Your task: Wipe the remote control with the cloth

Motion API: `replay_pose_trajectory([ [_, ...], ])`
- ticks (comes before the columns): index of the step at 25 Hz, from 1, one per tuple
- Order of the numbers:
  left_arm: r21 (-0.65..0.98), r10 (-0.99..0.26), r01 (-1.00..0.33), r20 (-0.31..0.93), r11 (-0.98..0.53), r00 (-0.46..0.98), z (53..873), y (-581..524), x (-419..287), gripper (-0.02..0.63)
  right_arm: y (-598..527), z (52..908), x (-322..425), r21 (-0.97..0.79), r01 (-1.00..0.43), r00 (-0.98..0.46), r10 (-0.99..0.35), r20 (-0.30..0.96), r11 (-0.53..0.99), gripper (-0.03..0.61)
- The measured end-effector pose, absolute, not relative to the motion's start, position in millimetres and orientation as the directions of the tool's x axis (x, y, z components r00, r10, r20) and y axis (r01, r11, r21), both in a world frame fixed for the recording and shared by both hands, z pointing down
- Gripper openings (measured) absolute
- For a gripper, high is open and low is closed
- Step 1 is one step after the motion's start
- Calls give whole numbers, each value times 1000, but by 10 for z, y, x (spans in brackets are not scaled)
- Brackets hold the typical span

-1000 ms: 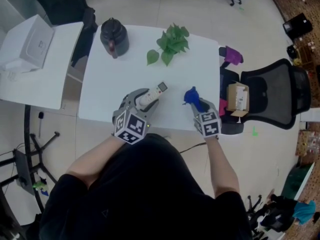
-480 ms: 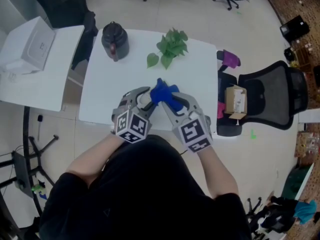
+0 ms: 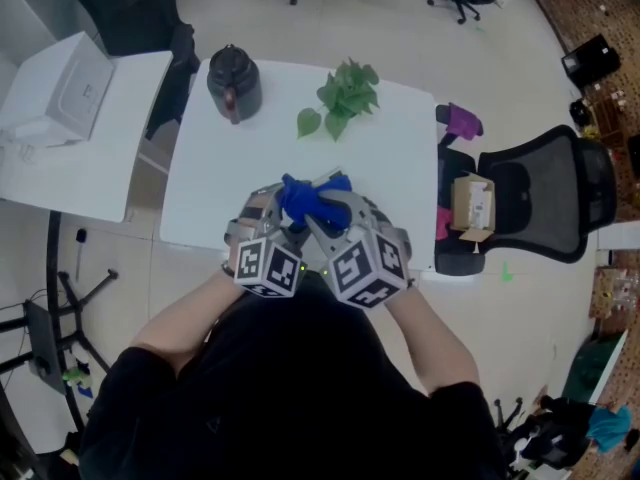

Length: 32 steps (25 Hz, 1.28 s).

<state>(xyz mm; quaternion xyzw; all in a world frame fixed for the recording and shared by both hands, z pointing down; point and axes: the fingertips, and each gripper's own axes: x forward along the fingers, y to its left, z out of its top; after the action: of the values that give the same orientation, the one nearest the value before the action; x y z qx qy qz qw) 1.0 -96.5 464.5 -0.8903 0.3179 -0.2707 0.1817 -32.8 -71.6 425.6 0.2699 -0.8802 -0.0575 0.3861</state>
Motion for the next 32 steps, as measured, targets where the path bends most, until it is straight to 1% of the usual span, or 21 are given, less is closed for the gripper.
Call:
replay_pose_trajectory([
  [3, -502, -660, -464, 342, -730, 669, 4586, -929, 22, 202, -784, 4246, -195, 328, -455, -529, -548, 648, 828, 110],
  [10, -500, -655, -463, 327, -731, 681, 4540, -906, 15, 202, -1109, 4344, 340, 334, -572, -432, -622, 653, 749, 110],
  [14, -493, -656, -467, 335, -734, 677, 4557, -924, 5, 202, -1174, 4288, 452, 327, -605, -429, -643, 635, 726, 110],
  [17, -480, -656, -472, 352, -739, 668, 4601, -952, -1, 202, -1031, 4094, 259, 309, -586, -486, -631, 605, 749, 110],
  [20, -469, -657, -479, 365, -742, 660, 4640, -994, -17, 202, -824, 3991, -86, 311, -499, -563, -576, 593, 809, 110],
  [22, -468, -659, -482, 366, -741, 657, 4642, -1017, -27, 202, -711, 4020, -254, 315, -445, -587, -539, 605, 838, 110],
  [28, -494, -662, -471, 345, -731, 665, 4576, -993, -12, 202, -641, 4152, -394, 316, -412, -581, -514, 631, 855, 110],
  [32, -504, -658, -463, 328, -729, 678, 4547, -946, 5, 202, -705, 4142, -321, 321, -437, -565, -534, 630, 840, 110],
])
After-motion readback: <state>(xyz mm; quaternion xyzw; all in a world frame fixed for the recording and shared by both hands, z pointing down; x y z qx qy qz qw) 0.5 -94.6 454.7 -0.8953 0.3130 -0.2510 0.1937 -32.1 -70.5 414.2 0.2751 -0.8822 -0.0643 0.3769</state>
